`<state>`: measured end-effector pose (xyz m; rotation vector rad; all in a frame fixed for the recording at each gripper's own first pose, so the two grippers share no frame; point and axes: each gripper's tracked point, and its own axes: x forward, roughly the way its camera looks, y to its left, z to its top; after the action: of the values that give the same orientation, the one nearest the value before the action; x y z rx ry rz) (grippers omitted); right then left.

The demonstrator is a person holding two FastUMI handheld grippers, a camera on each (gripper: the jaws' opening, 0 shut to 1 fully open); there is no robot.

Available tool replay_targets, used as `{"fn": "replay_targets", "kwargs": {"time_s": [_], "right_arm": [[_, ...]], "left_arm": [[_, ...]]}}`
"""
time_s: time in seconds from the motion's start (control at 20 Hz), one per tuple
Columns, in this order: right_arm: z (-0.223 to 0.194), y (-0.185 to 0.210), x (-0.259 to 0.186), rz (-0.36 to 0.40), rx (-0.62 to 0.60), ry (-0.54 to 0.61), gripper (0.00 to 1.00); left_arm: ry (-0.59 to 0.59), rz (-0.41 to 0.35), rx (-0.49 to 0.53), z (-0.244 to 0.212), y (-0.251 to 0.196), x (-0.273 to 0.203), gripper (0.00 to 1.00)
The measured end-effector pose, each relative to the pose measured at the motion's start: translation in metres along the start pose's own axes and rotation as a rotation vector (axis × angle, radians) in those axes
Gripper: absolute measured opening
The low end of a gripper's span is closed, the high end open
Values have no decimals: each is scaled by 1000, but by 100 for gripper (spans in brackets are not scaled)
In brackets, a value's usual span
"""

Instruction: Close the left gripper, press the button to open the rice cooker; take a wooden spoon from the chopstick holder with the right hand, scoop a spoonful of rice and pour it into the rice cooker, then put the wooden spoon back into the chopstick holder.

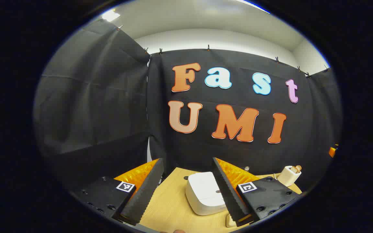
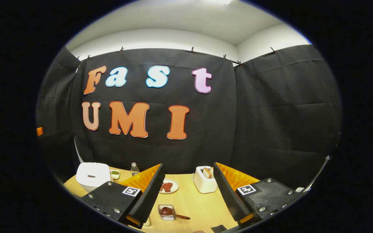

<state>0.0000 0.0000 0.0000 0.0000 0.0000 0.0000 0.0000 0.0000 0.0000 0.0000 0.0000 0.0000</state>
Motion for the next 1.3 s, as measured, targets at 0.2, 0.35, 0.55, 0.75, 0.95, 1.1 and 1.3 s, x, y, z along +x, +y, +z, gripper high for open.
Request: {"fn": "replay_targets", "kwargs": {"time_s": [0.2, 0.35, 0.55, 0.75, 0.95, 1.1, 1.3], "right_arm": [[1, -7, -2, -22, -15, 9, 93], [4, -15, -1, -35, -12, 13, 93], [18, -9, -8, -32, -30, -24, 98], [26, -14, -10, -35, -88, -62, 95], [19, -1, -14, 18, -28, -43, 97], [11, -1, -15, 19, -36, -33, 93], [12, -2, -19, 22, -16, -35, 93]], "left_arm": [[-8, -19, 7, 6, -19, 14, 100], [-18, -57, 9, 8, -33, 21, 100], [-8, -86, -31, 2, -39, 28, 100], [-15, -84, -52, 2, -42, 27, 100], [-25, -89, -44, 5, -39, 17, 100], [-32, -88, -31, 9, -37, 11, 100], [-43, -97, -9, 17, -38, 9, 100]]}}
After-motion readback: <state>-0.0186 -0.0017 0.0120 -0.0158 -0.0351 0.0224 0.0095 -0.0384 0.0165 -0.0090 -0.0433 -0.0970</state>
